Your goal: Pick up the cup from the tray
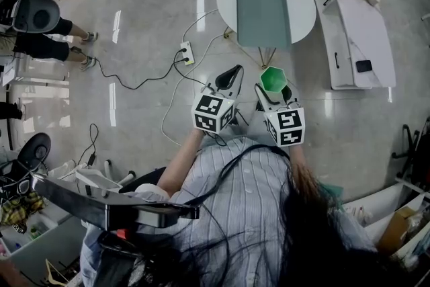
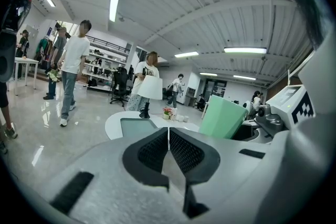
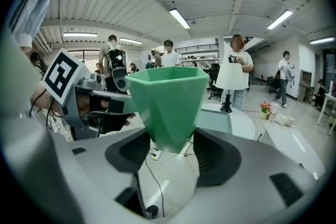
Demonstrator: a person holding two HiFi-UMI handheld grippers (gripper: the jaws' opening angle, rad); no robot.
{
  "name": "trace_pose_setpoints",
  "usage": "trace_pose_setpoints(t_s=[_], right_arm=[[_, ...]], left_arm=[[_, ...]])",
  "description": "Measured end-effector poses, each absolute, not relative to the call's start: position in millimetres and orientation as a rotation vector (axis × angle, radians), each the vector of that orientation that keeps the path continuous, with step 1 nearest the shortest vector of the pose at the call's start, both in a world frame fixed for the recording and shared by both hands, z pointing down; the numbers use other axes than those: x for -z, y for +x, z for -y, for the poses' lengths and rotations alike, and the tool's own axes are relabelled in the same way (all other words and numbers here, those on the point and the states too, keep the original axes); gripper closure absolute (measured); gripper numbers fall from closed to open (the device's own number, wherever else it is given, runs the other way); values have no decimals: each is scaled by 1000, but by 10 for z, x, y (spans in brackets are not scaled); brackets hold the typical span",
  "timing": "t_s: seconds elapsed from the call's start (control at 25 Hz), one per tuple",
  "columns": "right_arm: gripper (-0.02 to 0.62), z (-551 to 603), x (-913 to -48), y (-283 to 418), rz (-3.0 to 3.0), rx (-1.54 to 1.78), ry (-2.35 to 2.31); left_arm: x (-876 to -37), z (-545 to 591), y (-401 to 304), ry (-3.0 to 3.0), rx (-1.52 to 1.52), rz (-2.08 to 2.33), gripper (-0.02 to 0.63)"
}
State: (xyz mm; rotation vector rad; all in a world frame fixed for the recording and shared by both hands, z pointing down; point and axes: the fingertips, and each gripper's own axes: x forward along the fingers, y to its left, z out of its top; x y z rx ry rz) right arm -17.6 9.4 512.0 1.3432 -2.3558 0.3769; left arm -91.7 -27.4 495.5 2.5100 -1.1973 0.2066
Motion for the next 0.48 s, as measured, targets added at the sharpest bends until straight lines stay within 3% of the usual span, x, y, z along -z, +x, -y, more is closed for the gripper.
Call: trace_pose_setpoints(t_s=[0.48], right_arm=[[325,3,-5119,-189,2345,-388,1366]], left_arm=[[-4983,357,-990,2508,-210,1195,589]])
